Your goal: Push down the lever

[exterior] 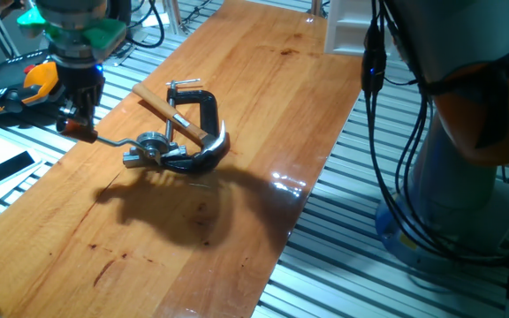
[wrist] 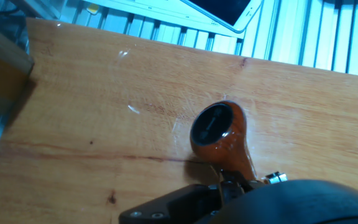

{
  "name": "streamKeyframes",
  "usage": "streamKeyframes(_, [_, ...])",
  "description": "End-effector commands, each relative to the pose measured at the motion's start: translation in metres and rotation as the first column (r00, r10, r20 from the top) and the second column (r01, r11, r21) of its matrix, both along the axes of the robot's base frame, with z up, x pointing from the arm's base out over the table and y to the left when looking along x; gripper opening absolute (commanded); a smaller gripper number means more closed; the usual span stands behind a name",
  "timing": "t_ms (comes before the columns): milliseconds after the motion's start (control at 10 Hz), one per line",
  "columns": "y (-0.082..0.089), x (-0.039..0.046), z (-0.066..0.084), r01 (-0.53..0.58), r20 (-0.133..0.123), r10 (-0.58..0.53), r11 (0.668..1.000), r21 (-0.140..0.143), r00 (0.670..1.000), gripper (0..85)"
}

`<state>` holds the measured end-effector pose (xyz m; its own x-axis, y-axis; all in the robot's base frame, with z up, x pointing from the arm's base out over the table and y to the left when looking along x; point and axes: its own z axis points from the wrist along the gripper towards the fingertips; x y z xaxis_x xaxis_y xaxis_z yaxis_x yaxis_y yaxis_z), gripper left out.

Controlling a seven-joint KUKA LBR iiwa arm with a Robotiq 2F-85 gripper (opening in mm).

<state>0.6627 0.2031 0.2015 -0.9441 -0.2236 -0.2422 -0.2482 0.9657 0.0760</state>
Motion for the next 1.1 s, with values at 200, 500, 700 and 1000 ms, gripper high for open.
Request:
streamKeyframes(200, [0.007,0.0023,-0.005,0.006,0.001,-0.006,1.0,0.001,1.0,0.0])
streamKeyframes(500, [0.004,0.0066,-0.004,0.014,-0.009,-0.014,1.0,-0.007,1.0,0.0])
streamKeyframes(700, [0.005,0.0097,-0.007,0.02,-0.012,-0.02,1.0,-0.012,1.0,0.0])
streamKeyframes(1000, [0.005,0.0136,-0.013,0.024,-0.013,-0.024,1.0,-0.018,1.0,0.0])
